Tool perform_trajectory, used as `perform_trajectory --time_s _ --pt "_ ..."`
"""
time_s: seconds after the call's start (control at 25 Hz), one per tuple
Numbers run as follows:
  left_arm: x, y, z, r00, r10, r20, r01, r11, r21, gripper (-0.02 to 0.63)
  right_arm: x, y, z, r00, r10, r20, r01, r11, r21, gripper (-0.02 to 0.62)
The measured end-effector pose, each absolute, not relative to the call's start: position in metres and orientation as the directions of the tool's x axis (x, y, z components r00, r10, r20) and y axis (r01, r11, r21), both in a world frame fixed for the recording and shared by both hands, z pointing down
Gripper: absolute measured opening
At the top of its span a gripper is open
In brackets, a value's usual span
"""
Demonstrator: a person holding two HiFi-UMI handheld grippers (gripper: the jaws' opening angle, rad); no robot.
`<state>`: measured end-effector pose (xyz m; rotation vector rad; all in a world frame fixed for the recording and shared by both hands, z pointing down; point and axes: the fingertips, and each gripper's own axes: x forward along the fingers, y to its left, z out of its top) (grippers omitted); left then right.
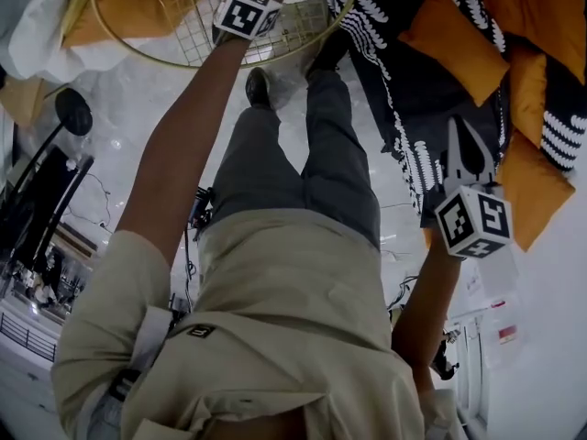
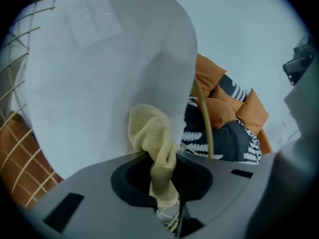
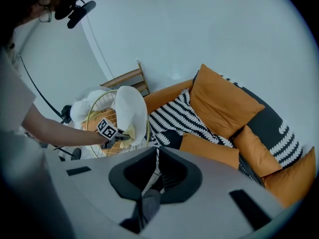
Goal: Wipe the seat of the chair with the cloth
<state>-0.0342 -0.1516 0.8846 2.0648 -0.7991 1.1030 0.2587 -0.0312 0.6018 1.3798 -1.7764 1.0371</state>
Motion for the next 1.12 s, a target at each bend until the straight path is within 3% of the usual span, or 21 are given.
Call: perform_trajectory --time_s 0.16,0.4,0.72,1.12 --pt "0.018 -0.134 0.875 0.528 -0.148 0.836 -0.688 -0.652 0.319 0.072 0.253 -0.033 0.597 -0.24 -0.471 0.849 -0.971 0.133 -0.2 0.028" --pt "0.034 -0.147 0.835 0.56 -0.159 0.813 -0.625 -0.726 0.289 0.072 0.248 -0.036 0.583 -0.245 -0.507 0.826 -0.969 0.13 -0.208 0.028" --pt "0.014 -0.176 0.745 0.587 -0.246 0.771 -0.581 -0.792 0.189 0.072 0.22 -0.05 0.545 -0.278 -0.576 0.769 -0.961 0.162 -0.226 0.028" --pt "-0.038 -0.169 0.574 0.655 -0.409 0.636 -0.568 -0.821 0.057 0.074 0.187 -0.066 0.474 -0.305 -0.681 0.666 -0.952 0.212 -0.221 0.028"
